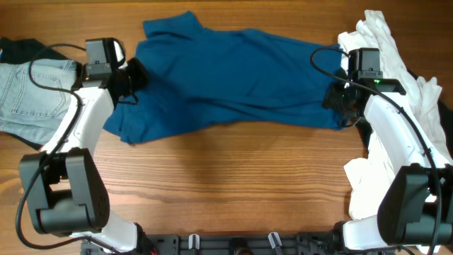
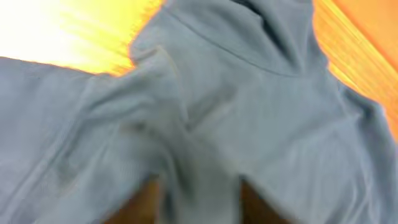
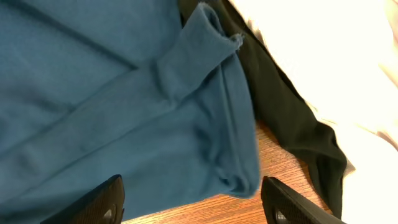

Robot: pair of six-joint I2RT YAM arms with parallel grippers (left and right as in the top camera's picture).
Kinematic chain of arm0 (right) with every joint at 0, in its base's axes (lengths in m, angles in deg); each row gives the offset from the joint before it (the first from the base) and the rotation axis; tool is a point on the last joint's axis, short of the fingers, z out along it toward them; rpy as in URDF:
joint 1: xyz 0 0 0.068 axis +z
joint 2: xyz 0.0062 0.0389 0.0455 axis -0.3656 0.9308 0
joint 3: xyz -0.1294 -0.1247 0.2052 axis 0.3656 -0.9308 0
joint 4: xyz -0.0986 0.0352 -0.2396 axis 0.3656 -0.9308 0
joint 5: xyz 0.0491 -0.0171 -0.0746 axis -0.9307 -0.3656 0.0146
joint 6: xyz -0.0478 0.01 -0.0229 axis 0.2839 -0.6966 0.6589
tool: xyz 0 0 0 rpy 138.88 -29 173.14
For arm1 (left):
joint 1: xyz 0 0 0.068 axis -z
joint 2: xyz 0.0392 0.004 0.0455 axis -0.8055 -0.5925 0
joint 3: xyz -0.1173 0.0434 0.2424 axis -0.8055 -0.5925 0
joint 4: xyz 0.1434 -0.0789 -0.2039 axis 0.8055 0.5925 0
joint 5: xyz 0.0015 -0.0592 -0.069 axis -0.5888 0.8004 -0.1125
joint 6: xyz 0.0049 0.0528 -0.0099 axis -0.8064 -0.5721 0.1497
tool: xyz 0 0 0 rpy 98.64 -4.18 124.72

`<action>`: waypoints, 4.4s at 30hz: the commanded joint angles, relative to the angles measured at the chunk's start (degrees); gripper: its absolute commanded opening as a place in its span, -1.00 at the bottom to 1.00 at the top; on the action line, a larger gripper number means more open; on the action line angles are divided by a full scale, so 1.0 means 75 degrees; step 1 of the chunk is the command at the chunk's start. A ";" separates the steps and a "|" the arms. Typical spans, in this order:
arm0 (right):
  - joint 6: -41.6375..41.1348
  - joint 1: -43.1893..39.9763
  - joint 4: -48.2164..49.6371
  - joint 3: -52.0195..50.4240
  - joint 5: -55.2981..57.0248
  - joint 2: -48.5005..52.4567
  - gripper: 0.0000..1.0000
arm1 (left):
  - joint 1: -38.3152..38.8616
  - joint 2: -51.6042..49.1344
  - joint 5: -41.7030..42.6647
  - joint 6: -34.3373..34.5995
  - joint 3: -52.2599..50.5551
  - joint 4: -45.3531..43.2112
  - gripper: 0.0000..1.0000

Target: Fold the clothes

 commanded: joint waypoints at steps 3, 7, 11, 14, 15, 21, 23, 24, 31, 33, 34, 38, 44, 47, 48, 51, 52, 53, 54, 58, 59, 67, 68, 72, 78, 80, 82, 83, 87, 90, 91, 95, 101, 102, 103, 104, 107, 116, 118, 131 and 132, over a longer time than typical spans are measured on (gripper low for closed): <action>0.0105 -0.0044 -0.0006 -0.0012 -0.0108 -0.0052 0.44 | -0.0003 -0.0128 -0.0597 0.0087 0.0087 0.1988 1.00; 0.0149 -0.0052 0.0029 -0.0017 0.0204 0.0050 0.28 | -0.0003 -0.0152 -0.1116 0.0096 -0.0388 0.2824 0.85; 0.0268 -0.0067 0.0644 -0.0026 0.0140 0.0650 0.24 | -0.0012 -0.0437 -0.1306 0.0093 -0.1754 0.1364 0.68; 0.0268 -0.0073 0.1032 -0.0026 0.0140 0.0766 0.25 | -0.0015 -0.0673 -0.1743 0.0125 -0.2116 0.1105 0.75; 0.0309 -0.0073 0.0994 -0.0029 -0.0044 0.0816 0.19 | -0.0061 -0.0729 -0.1900 0.0125 -0.2183 0.1102 0.75; 0.1469 -0.0073 0.1037 -0.0029 -0.1644 0.1740 0.12 | -0.1087 -0.0734 -0.2037 0.0125 -0.2206 0.1533 0.71; 0.1472 -0.0073 0.1026 -0.0029 -0.1617 0.1941 0.12 | -0.1314 -0.0734 -0.2017 0.0122 -0.2209 0.1693 0.72; 0.1370 -0.0073 0.1011 -0.0029 -0.1463 0.2092 0.13 | -0.1390 -0.0734 -0.2020 0.0119 -0.2209 0.1816 0.72; 0.0408 -0.0073 -0.0233 -0.0012 -0.0848 0.2084 0.03 | -0.1667 -0.0717 -0.2055 -0.0082 -0.2206 0.2693 0.81; 0.0417 -0.0073 -0.0189 0.0096 -0.0851 0.1501 0.10 | -0.1719 -0.0656 -0.2052 -0.0082 -0.2206 0.2667 0.81; 0.0510 -0.0073 0.0003 0.0204 -0.0851 0.1148 0.26 | -0.1719 -0.0621 -0.2052 -0.0082 -0.2206 0.2667 0.81; 0.0662 -0.0073 0.0338 0.0224 -0.0796 0.0629 0.46 | -0.1719 -0.0615 -0.2049 -0.0082 -0.2206 0.2640 0.83; 0.0003 -0.0073 0.0152 0.0172 -0.0883 0.1335 0.45 | -0.1719 -0.0615 -0.2049 -0.0079 -0.2206 0.2611 0.86; -0.0201 -0.0073 0.0708 0.0172 -0.0909 0.1676 0.37 | -0.1719 -0.0615 -0.2046 -0.0079 -0.2206 0.2608 0.86; -0.0382 -0.0073 0.0848 0.0172 -0.0915 0.1749 0.29 | -0.1719 -0.0615 -0.2046 -0.0079 -0.2206 0.2611 0.86; -0.0766 -0.0073 0.1035 0.0172 -0.0909 0.1918 -0.41 | -0.1719 -0.0615 -0.2046 -0.0079 -0.2206 0.2614 0.86; -0.0790 -0.0073 0.1035 0.0175 -0.0909 0.1920 -0.91 | -0.1719 -0.0615 -0.2046 -0.0079 -0.2206 0.2611 0.86; -0.0836 -0.0073 0.1032 0.0189 -0.0909 0.1886 -0.91 | -0.1719 -0.0615 -0.2046 -0.0079 -0.2206 0.2611 0.86; -0.0810 -0.0073 0.1003 0.0289 -0.0912 0.1746 -0.92 | -0.1719 -0.0615 -0.2046 -0.0079 -0.2206 0.2611 0.86; -0.0673 -0.0073 0.1306 0.0930 -0.0851 0.0965 -0.92 | -0.1719 -0.0615 -0.2046 -0.0079 -0.2206 0.2611 0.86; -0.0662 -0.0070 0.1472 0.0956 -0.0985 0.0944 -0.92 | -0.1719 -0.0615 -0.2046 -0.0076 -0.2206 0.2611 0.86; -0.0979 -0.0038 0.0184 0.0950 0.0012 0.1026 -0.22 | -0.1719 -0.0615 -0.2043 -0.0076 -0.2206 0.2640 0.86; -0.1105 -0.0047 -0.0026 0.0915 0.0268 0.1026 0.01 | -0.1719 -0.0615 -0.2043 -0.0079 -0.2206 0.2634 0.87; 0.0484 -0.0055 0.1332 0.0918 -0.1647 0.1058 0.02 | -0.1719 -0.0615 -0.2020 -0.0076 -0.2206 0.2579 0.87; 0.1276 -0.0306 0.2270 0.1932 -0.1760 0.2757 0.22 | -0.1716 -0.0615 -0.2017 -0.0076 -0.2206 0.2582 0.88; 0.1215 -0.0306 0.2999 0.1932 -0.1664 0.3136 0.22 | -0.1716 -0.0615 -0.2017 -0.0076 -0.2206 0.2579 0.88; 0.1072 -0.0300 0.3518 0.1932 -0.1641 0.3462 0.22 | -0.1716 -0.0615 -0.2017 -0.0076 -0.2206 0.2582 0.87; 0.1072 -0.0297 0.3713 0.1932 -0.1658 0.3637 0.23 | -0.1716 -0.0615 -0.2017 -0.0076 -0.2206 0.2585 0.88; 0.1096 -0.0286 0.4299 0.1932 -0.1620 0.4159 0.22 | -0.1719 -0.0615 -0.2020 -0.0079 -0.2206 0.2579 0.88; 0.1099 -0.0286 0.4610 0.1932 -0.1614 0.4237 -0.35 | -0.1719 -0.0615 -0.2020 -0.0079 -0.2206 0.2585 0.88; 0.1105 -0.0286 0.4631 0.1932 -0.1434 0.4249 -0.60 | -0.1719 -0.0615 -0.2020 -0.0079 -0.2206 0.2594 0.88; 0.1300 -0.0291 0.4794 0.1935 -0.0274 0.4249 -0.92 | -0.1719 -0.0618 -0.2069 -0.0079 -0.2209 0.2684 0.79; 0.1550 -0.0472 0.4943 0.2812 0.0079 0.4249 -0.91 | -0.1725 -0.0618 -0.2509 -0.0073 -0.2224 0.2789 0.57; 0.1702 -0.0472 0.4937 0.3019 0.0096 0.4249 -0.92 | -0.1725 -0.0618 -0.2521 -0.0073 -0.2224 0.2783 0.57; 0.1699 -0.0472 0.4902 0.3083 0.0137 0.4249 -0.91 | -0.1725 -0.0618 -0.2667 -0.0038 -0.2224 0.2780 0.57; 0.1699 -0.0472 0.4686 0.3086 0.0149 0.4249 -0.58 | -0.1725 -0.0618 -0.2940 -0.0017 -0.2224 0.2780 0.60; 0.1897 -0.0463 0.3963 0.3086 -0.0388 0.4127 0.24 | -0.1725 -0.0618 -0.2932 -0.0017 -0.2224 0.2751 0.66; 0.0883 -0.0449 -0.2428 0.2798 -0.1405 0.2923 0.00 | -0.1725 -0.0618 -0.2926 -0.0017 -0.2221 0.2669 0.75; 0.0935 -0.0449 -0.2483 0.2393 -0.1405 0.2923 -0.02 | -0.1725 -0.0618 -0.2841 -0.0020 -0.2221 0.2664 0.75; 0.0997 -0.0452 -0.2279 0.1451 -0.1204 0.2527 -0.47 | -0.1725 -0.0618 -0.2809 -0.0020 -0.2221 0.2672 0.76; 0.0670 -0.0455 -0.2448 0.1451 -0.0813 0.2489 -0.46 | -0.1725 -0.0618 -0.2809 -0.0020 -0.2221 0.2672 0.77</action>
